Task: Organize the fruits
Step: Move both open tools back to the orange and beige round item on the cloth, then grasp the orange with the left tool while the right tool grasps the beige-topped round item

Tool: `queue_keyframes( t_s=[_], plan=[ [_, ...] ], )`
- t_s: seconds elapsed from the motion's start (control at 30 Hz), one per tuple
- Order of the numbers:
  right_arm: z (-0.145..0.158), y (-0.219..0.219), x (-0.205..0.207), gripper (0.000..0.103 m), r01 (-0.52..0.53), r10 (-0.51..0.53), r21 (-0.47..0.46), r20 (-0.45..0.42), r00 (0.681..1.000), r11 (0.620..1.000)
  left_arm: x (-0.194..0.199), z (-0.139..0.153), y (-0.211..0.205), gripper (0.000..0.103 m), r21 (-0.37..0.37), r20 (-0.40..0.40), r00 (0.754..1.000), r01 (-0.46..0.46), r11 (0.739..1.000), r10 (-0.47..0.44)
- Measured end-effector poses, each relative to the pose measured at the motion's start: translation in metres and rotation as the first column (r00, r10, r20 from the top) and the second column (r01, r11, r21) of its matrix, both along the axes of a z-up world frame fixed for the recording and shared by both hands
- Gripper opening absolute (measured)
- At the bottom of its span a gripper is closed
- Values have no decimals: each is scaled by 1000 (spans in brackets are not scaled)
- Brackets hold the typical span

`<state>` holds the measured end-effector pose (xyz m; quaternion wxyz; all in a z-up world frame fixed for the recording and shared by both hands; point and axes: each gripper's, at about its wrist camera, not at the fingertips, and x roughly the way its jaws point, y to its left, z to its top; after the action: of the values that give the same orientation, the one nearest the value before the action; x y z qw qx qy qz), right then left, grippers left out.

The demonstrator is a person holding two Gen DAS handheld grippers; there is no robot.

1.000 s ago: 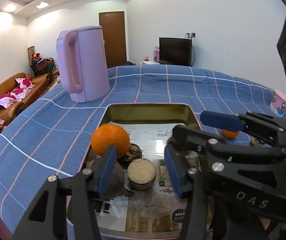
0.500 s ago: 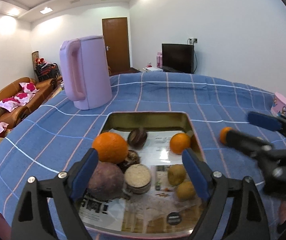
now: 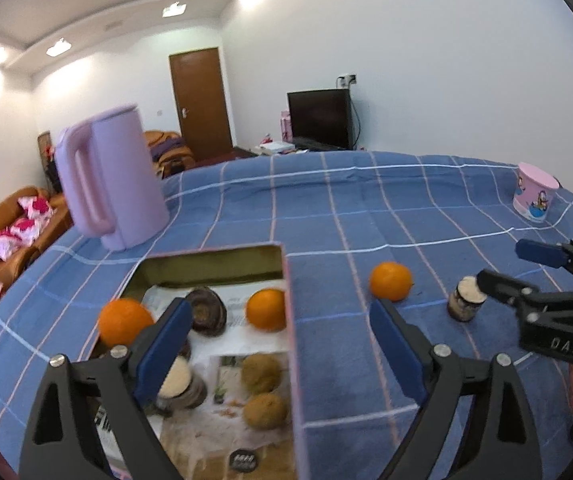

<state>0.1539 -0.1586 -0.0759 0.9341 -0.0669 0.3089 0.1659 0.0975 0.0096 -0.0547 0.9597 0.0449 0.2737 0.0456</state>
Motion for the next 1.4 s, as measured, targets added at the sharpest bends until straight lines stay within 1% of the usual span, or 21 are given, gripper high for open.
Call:
queue_keyframes(
  t_s=[0.13,0.23,0.3,0.33,0.37,0.4,0.47,0.5,0.57,0.6,0.67,0.73,0.8,0.9,0.97,1.03,1.13,1.27,1.3,1.37,1.4],
  plan=[
    [-8,5,10,74,-7,7,-7,-42,999,1000,7,-2,1,93,19,1,1000,-15,1000,15],
    [-12,6,14,74,-17,17,4,-74,997,1000,11,-1,10,93,-3,5,1000,-19,1000,19],
    [-14,7,16,74,-17,16,-4,-85,996,1000,13,-3,10,93,19,16,1000,-26,999,26],
    [-16,8,17,74,-19,18,-7,-96,995,1000,15,-5,11,94,40,14,999,-34,999,33],
    [-18,9,19,73,-17,16,-13,-108,994,1000,18,-7,12,95,45,8,999,-39,998,39],
    [-19,11,21,71,-19,17,-17,-120,993,1000,23,-8,16,95,32,-13,999,-44,999,45],
    [-22,13,24,60,-32,30,-10,-147,989,999,25,-8,21,95,19,-15,998,-60,998,60],
    [-24,14,25,59,-37,34,-12,-163,986,999,27,-7,21,95,20,-14,998,-63,998,63],
    [-28,17,30,47,-47,44,-11,-196,980,999,26,-6,19,95,20,-16,998,-57,998,58],
    [-28,17,31,44,-51,49,-5,-201,978,999,26,-4,14,95,17,-15,999,-43,999,43],
    [-27,17,31,35,-52,51,-2,-197,979,999,27,0,7,95,20,-10,1000,-30,999,30],
    [-26,15,31,35,-37,36,0,-185,982,999,28,4,-4,95,14,-10,1000,-4,1000,4],
    [-24,9,30,35,-9,9,1,-167,986,1000,33,7,-15,95,-6,-26,999,26,1000,-26],
    [-21,-1,30,35,27,-28,-7,-145,989,1000,40,5,-31,95,-9,-45,997,56,998,-56],
    [-19,-10,30,35,58,-57,7,-134,989,998,49,1,-42,95,3,-71,995,71,997,-70],
    [-17,-17,31,35,82,-79,18,-129,988,996,58,-5,-51,95,-17,-108,989,98,995,-99],
    [-14,-27,32,35,102,-95,48,-127,987,994,70,-13,-61,94,-5,-153,982,110,994,-110],
    [-12,-34,31,35,112,-102,77,-124,987,991,83,-25,-66,93,-20,-210,970,124,992,-125],
    [-11,-35,31,35,112,-101,81,-126,987,990,87,-28,-67,91,-27,-225,965,129,991,-132],
    [-11,-35,31,35,110,-99,80,-128,987,991,91,-32,-69,77,-31,-244,960,133,991,-137],
    [-11,-34,30,35,107,-96,78,-128,987,991,93,-34,-70,75,-36,-258,955,139,990,-144]
  ],
)
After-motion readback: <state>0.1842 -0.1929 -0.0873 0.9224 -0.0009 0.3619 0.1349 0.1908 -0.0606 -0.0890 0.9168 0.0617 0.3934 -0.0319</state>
